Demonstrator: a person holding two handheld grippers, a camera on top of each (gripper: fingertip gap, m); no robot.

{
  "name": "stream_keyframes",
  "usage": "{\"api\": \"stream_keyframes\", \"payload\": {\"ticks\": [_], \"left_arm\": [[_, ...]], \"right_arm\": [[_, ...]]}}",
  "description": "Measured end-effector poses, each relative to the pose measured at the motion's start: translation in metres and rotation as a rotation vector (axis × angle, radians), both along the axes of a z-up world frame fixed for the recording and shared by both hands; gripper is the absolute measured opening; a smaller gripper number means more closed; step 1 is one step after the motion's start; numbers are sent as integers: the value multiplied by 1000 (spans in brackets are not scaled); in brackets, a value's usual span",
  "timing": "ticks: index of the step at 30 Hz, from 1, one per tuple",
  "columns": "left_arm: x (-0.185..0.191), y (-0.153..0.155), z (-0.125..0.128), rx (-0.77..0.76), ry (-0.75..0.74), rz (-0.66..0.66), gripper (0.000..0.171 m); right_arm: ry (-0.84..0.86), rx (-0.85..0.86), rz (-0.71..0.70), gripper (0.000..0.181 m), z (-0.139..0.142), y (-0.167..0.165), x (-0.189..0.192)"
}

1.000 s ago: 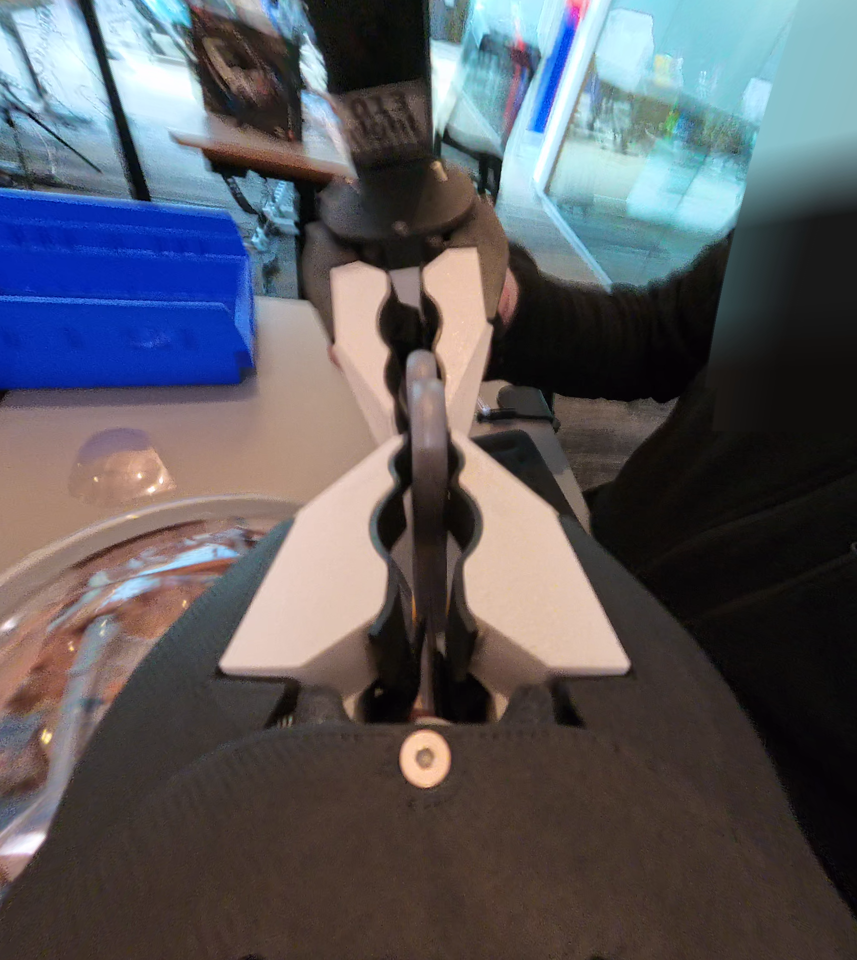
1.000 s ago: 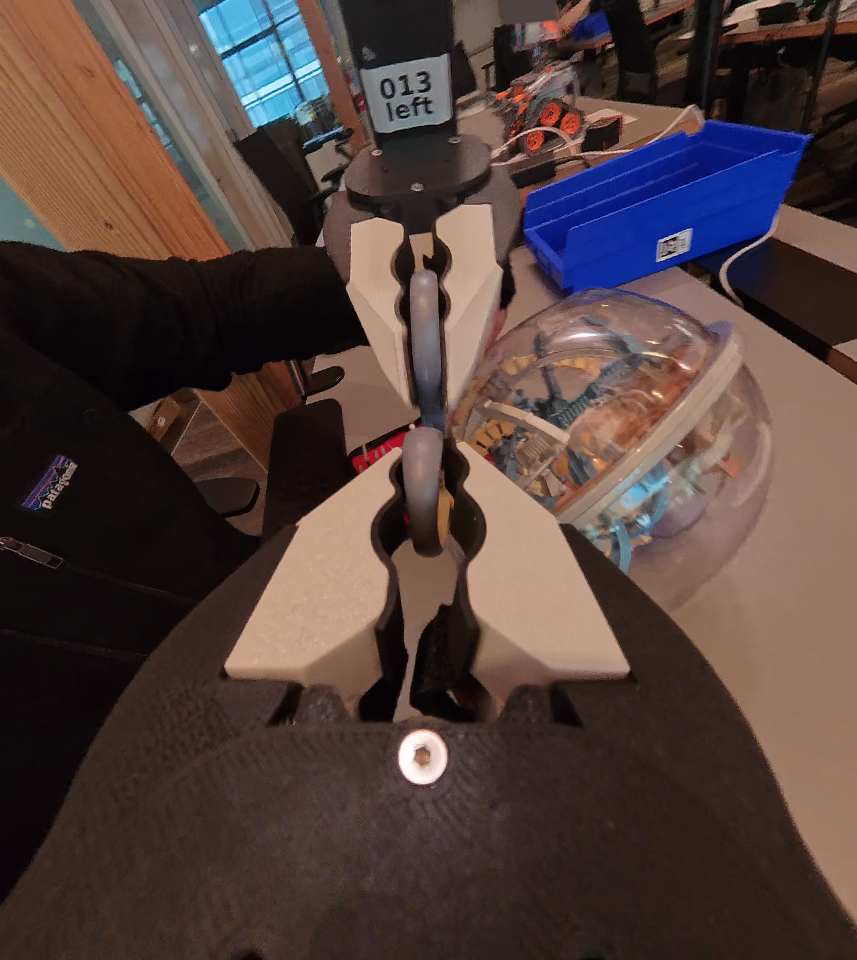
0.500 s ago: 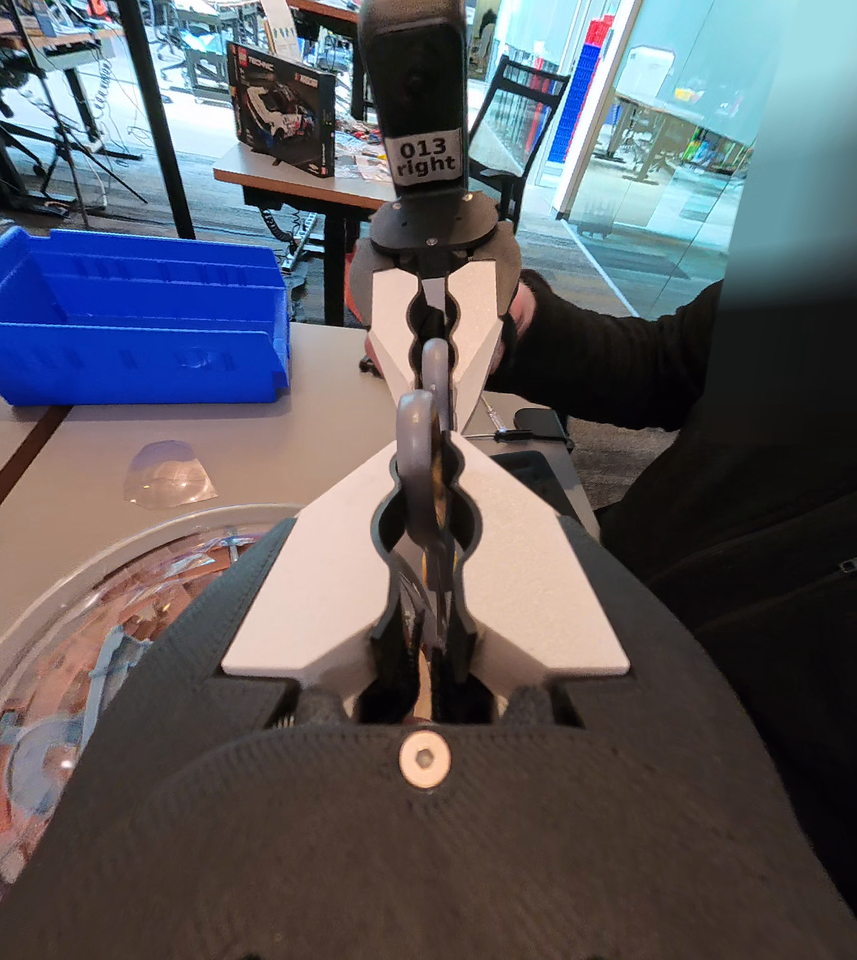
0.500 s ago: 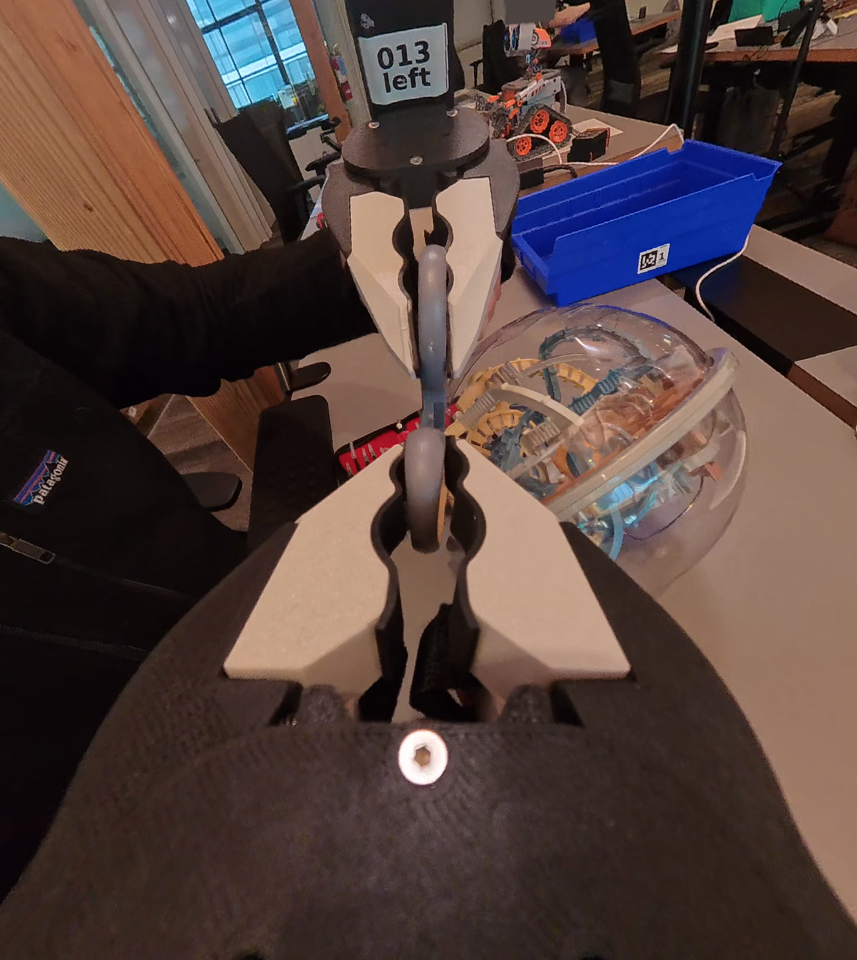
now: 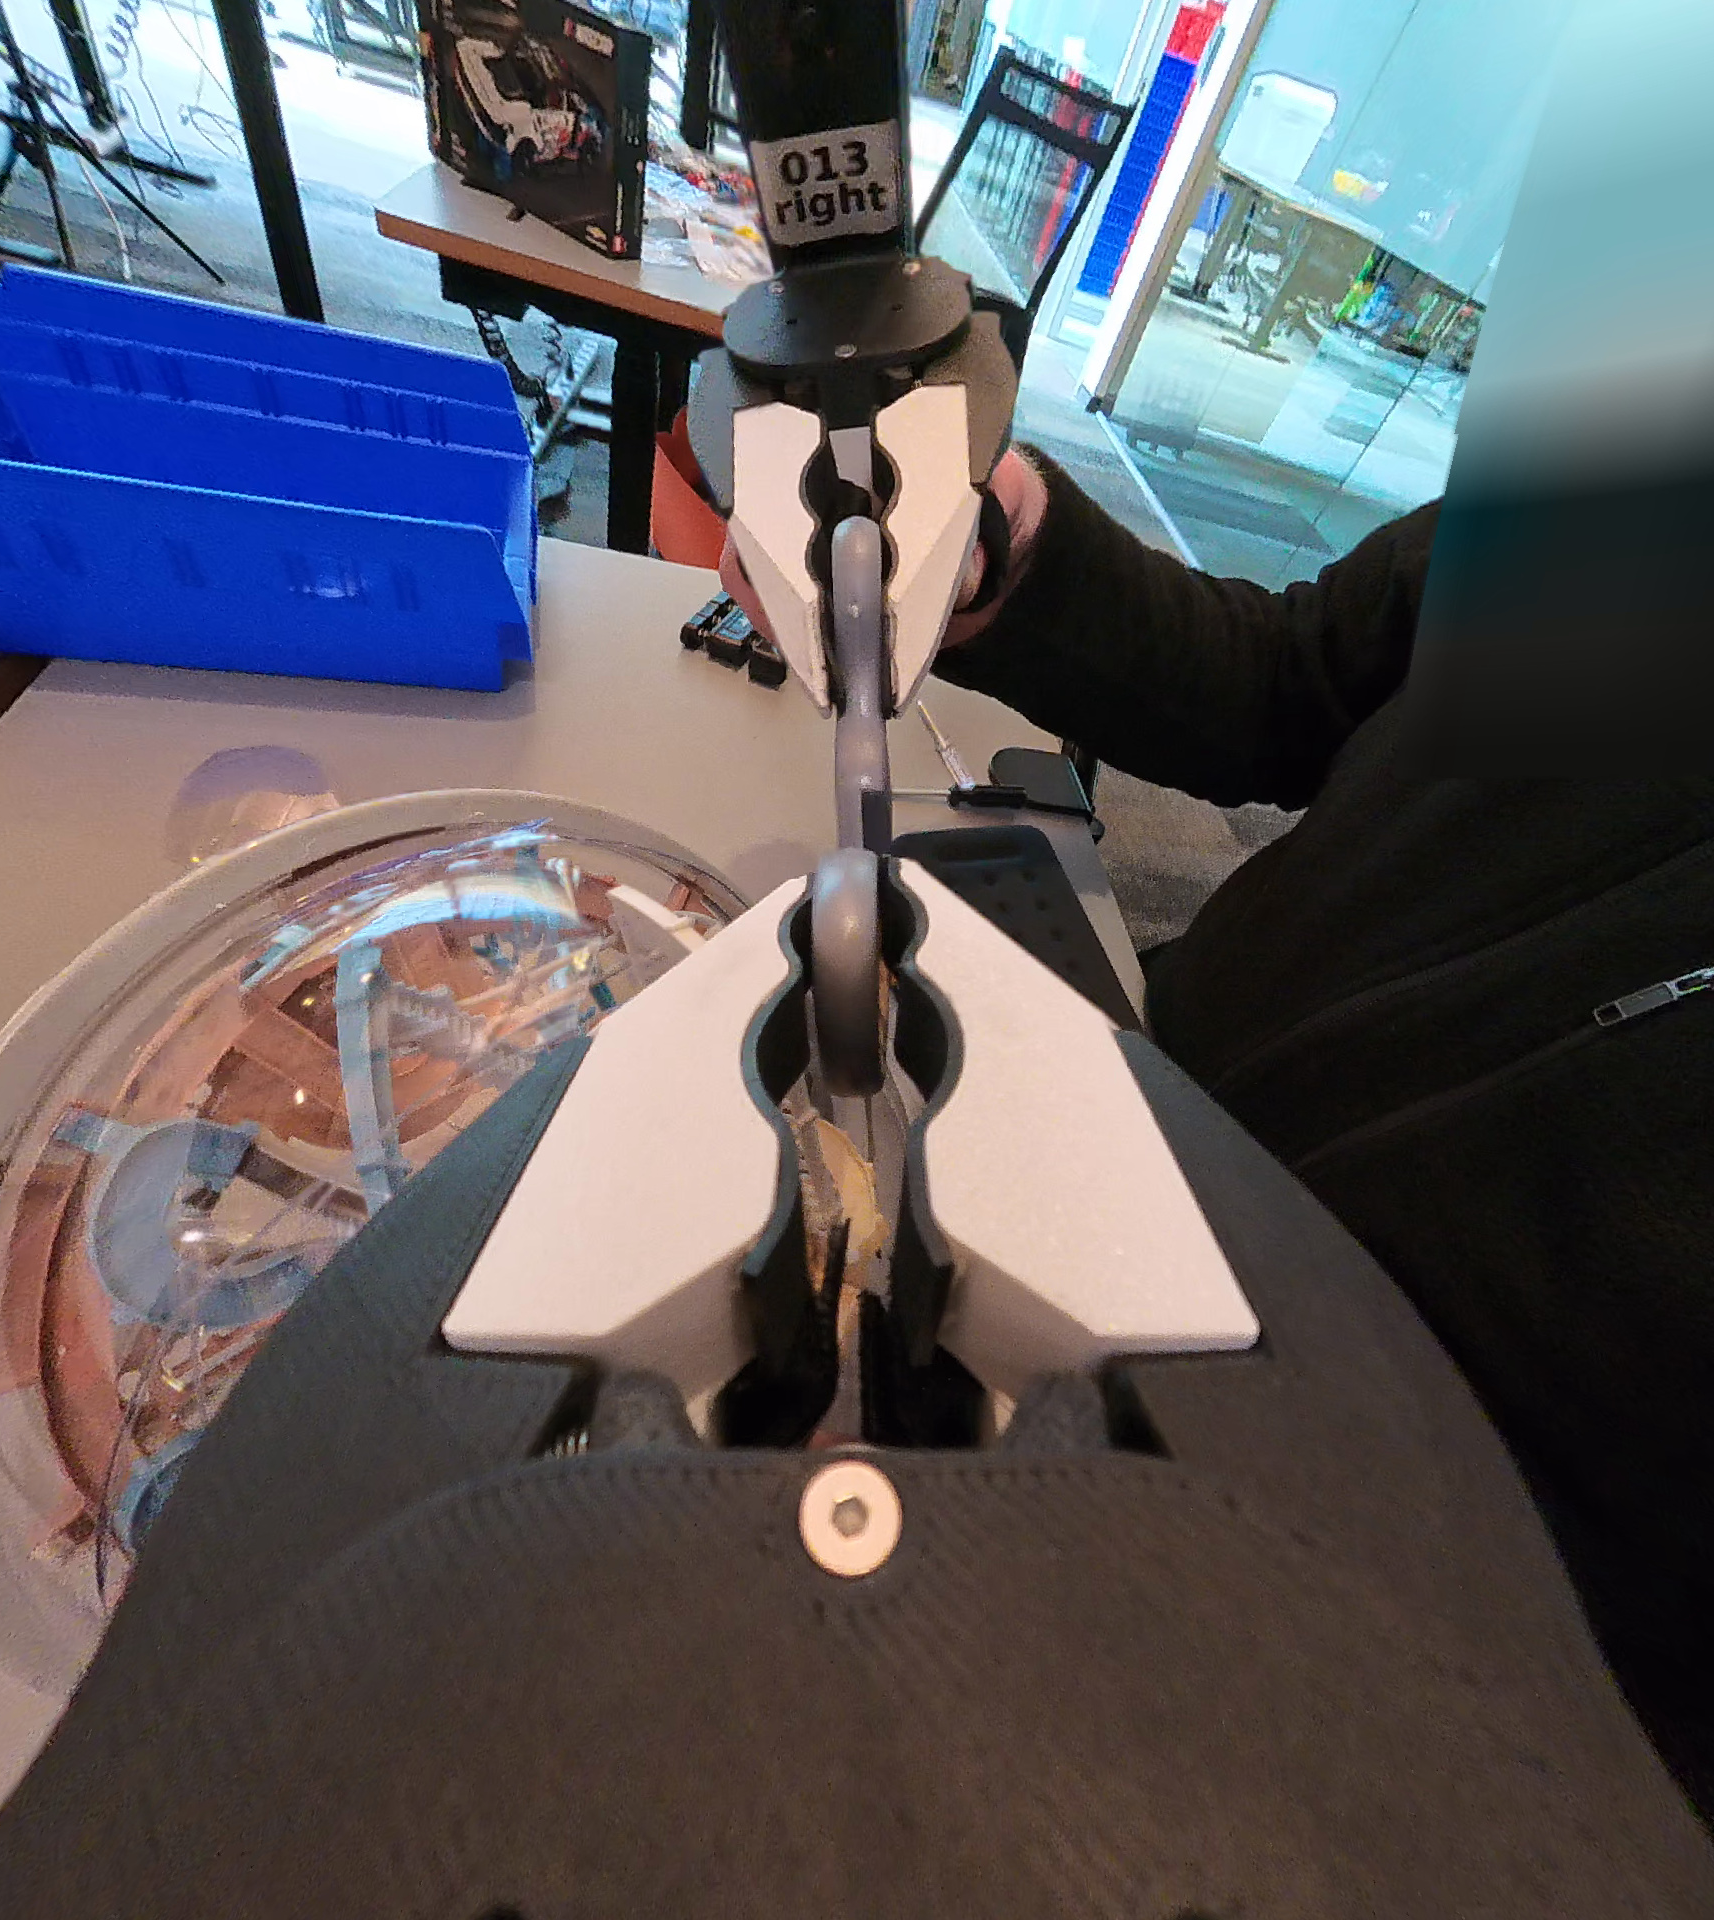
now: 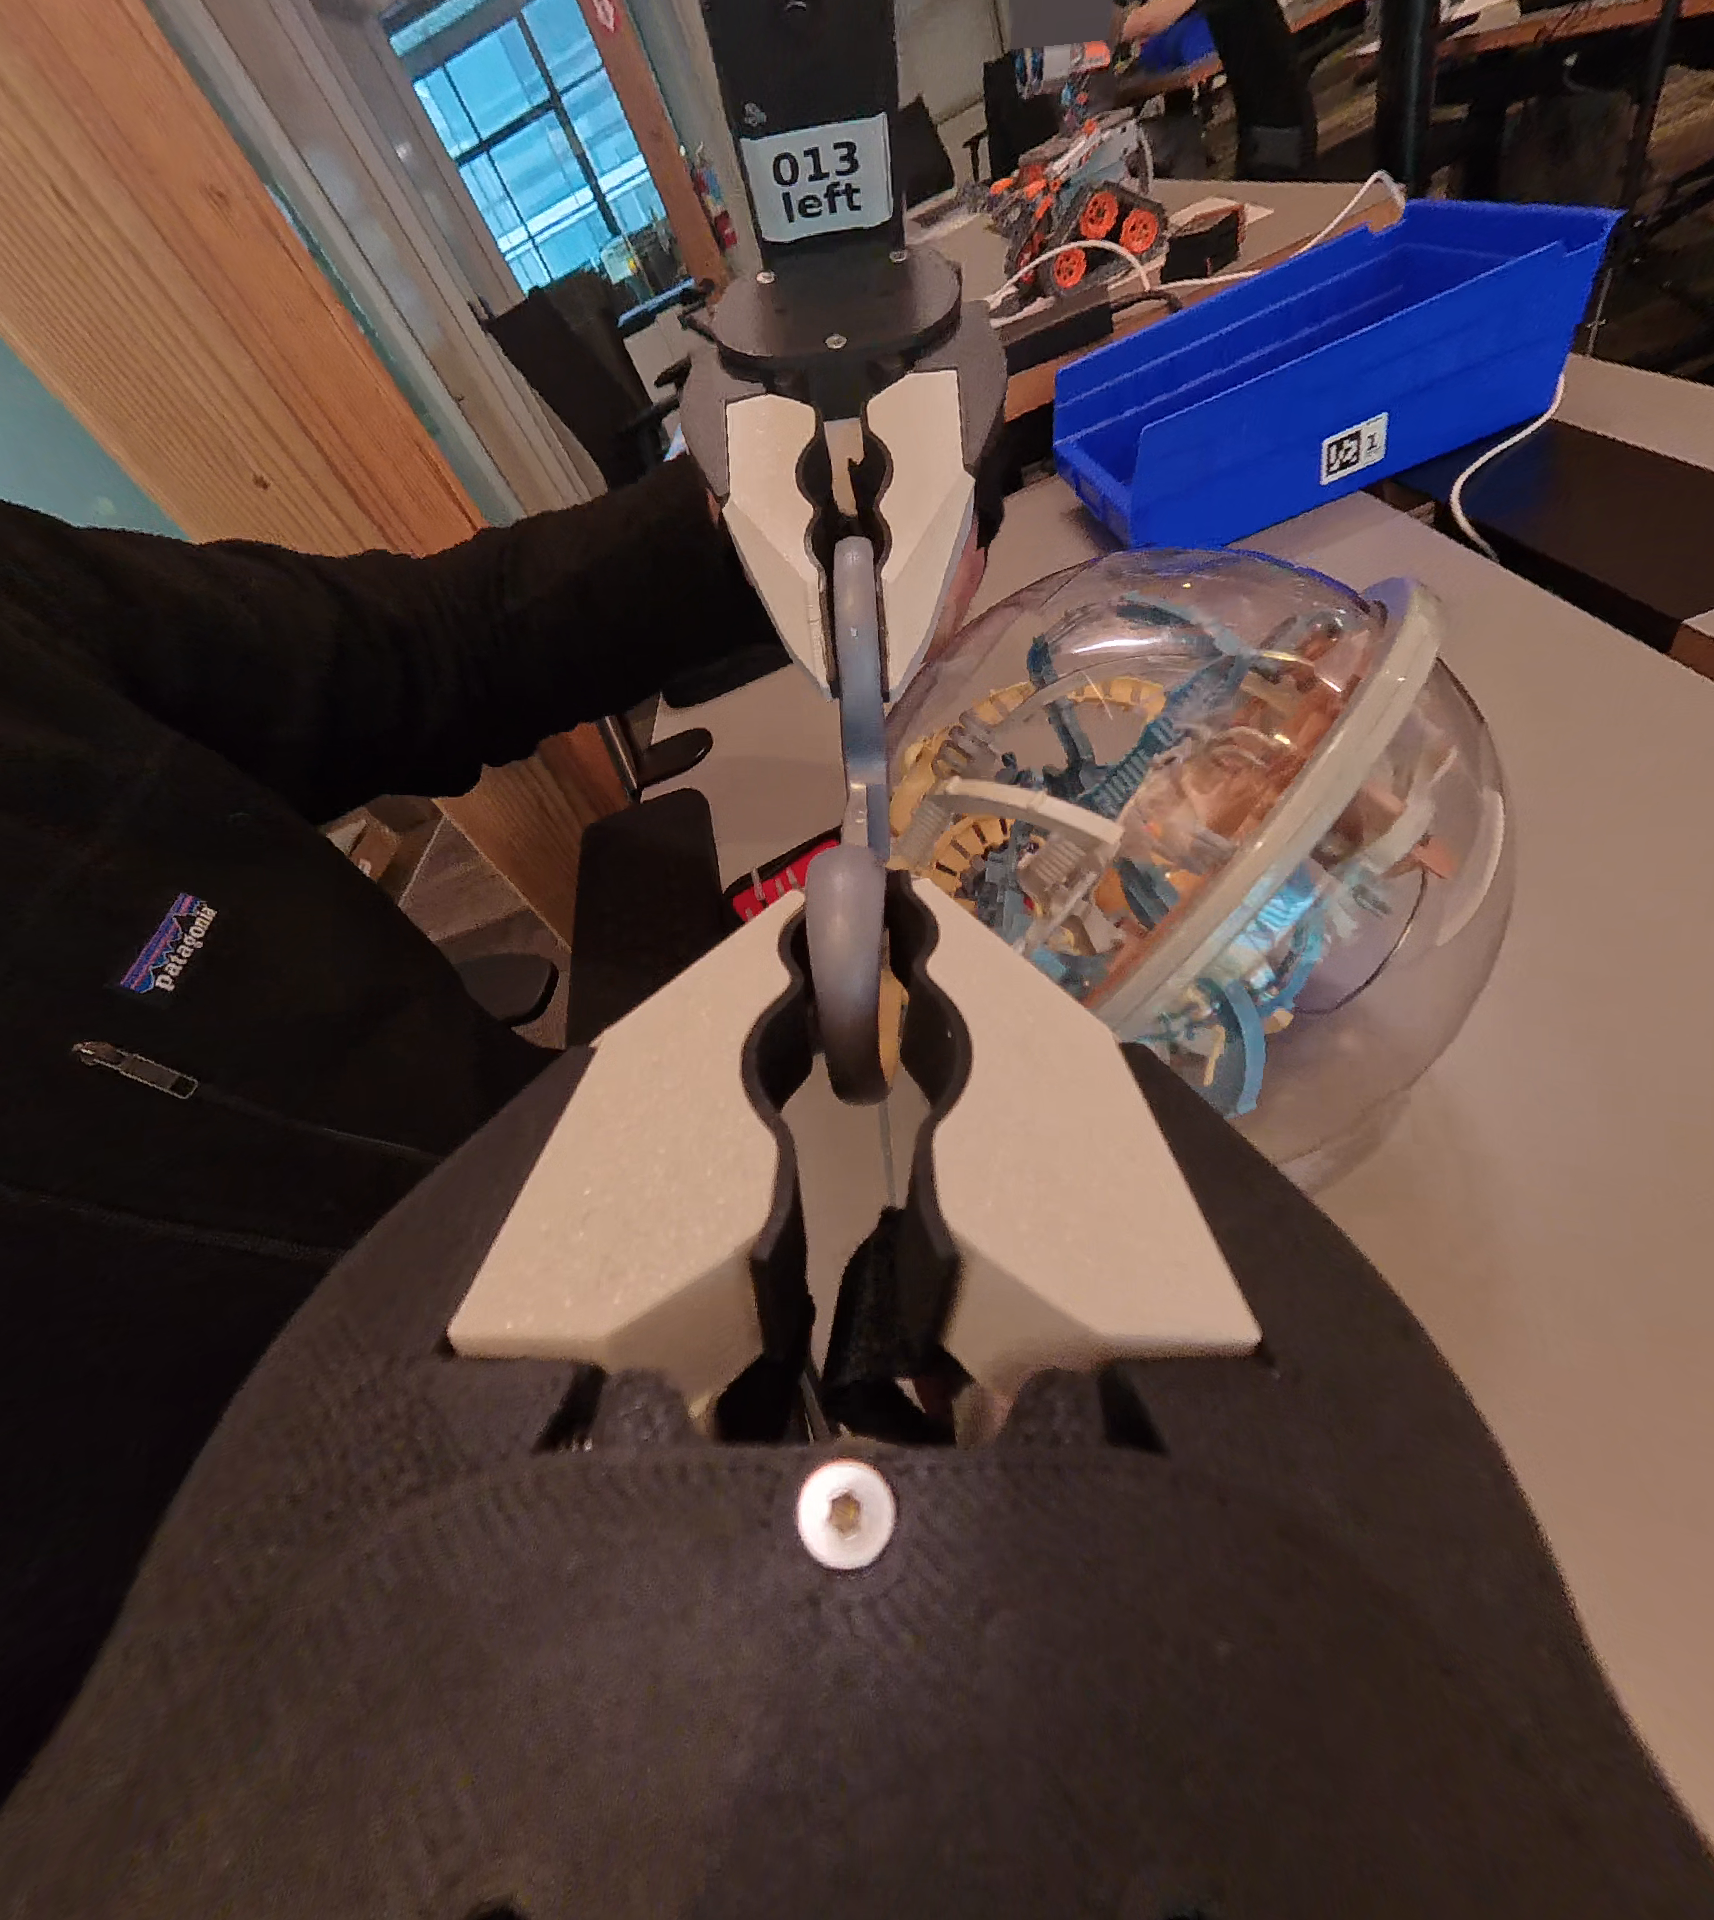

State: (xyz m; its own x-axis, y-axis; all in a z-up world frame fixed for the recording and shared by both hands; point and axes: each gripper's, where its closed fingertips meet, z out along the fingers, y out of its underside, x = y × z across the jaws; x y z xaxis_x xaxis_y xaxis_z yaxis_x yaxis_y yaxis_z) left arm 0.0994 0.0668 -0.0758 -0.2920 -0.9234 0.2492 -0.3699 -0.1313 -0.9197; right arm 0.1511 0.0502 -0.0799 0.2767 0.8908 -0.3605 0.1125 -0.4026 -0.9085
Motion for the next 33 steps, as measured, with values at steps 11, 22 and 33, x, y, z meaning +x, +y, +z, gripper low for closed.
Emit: {"api": "stream_keyframes", "payload": {"ticks": [11,22,33], "left_arm": [[5,-14,5,110,-136,30,7],[22,-26,7,145,-175,40,6],[24,-13,16,270,-104,115,29]], "right_arm": [[-160,73,66,8,-1,-4,-34],[-178,128,33,7,4,-4,-43],[-247,183,-18,8,-3,1,-44]]}}
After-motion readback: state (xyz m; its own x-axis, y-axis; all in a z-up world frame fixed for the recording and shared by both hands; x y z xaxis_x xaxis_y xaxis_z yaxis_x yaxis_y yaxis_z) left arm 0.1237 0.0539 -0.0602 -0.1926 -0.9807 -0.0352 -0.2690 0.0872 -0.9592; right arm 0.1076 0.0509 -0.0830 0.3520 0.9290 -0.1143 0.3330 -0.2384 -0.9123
